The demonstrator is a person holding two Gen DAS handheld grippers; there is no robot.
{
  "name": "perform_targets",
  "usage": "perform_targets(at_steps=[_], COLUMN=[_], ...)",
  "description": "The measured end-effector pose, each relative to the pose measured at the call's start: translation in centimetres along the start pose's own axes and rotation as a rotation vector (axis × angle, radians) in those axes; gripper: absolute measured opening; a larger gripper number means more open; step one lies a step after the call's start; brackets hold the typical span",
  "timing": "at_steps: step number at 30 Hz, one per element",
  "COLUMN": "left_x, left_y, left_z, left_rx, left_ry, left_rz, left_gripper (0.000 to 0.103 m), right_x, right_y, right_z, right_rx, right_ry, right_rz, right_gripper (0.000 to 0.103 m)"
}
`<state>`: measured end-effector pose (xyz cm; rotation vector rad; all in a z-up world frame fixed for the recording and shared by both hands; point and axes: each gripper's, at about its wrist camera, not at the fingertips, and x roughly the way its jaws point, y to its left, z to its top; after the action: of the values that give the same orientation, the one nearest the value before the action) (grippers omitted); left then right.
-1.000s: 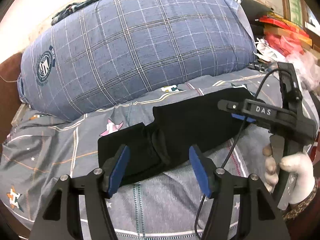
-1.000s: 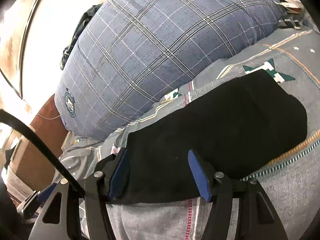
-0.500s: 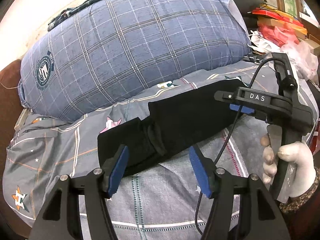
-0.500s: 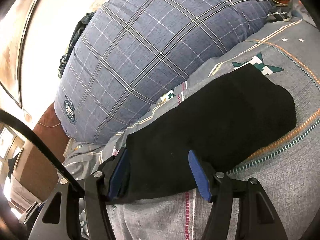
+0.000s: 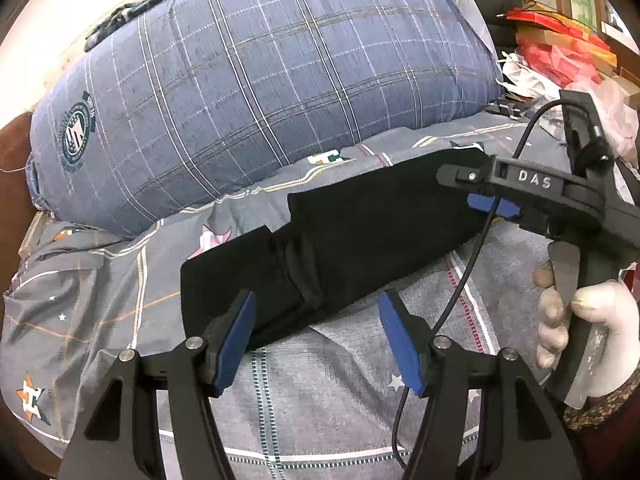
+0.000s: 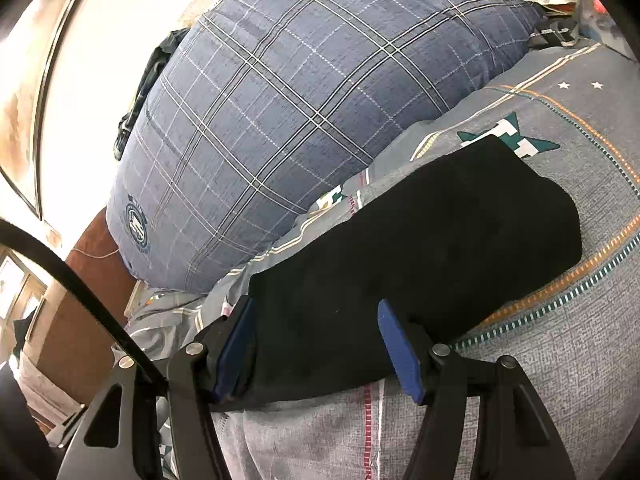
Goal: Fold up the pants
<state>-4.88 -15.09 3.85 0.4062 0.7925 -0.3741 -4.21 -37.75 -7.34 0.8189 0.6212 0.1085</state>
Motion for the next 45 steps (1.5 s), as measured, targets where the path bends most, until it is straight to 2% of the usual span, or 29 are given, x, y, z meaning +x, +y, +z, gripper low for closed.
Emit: perform_targets(at_steps=[9,13,18,22,30,36,42,44,45], left_x=[2.4,3.8,6.1,8.8,14.3,18.3,21.8,22.8,22.9], left_y=[0.0,-0.2,-1.0,-2.5,-7.8,-13.6,-18.5,-20.3,-20.8], left_z=[0.4,1.5,4.5,7.6,14.2,17.6,19.1,18.9,18.8], left_rx=[-0.003,0.012,0.065,0.104,0.14,0.226,0.342,0.416,0.432], left_ry=[0.032,0.037,0.033,0.064,0.122,0.16,0.208,0.26,0.262], left_rz=[-0.012,-0.043,-0.099,-0.166,-0.331,-0.38,-0.412,-0.449,-0.453], left_gripper=[0.063,0.063,0.063,0.063,0.063,0.063,0.063,0.063,0.063], right_x=[-0.5,-2.1,-4.4,-5.6,-4.5,-3.4,-2.4,-1.9,-1.6], right_y=[-0.6,-1.8,-4.5,-6.1,-8.4,-8.5,-7.8,-7.7,-7.6], right_z=[0.5,1.4,2.1,2.6,2.7,2.7,3.0,3.3,3.5], right_rx=[0.027,0.04,0.104,0.122,0.206,0.197,0.128,0.106,0.094], right_ry=[-0.007,-0.061,-0.108,-0.129,-0.076,-0.056,-0.065,-0.072,-0.075], right_rz=[0.003,-0.041,-0.086,-0.173,-0.228,-0.239,-0.271,-0.277,-0.278], right_gripper=[0.068,0.069,0.07,0.073,0.074,0.073,0.073,0.073,0.073])
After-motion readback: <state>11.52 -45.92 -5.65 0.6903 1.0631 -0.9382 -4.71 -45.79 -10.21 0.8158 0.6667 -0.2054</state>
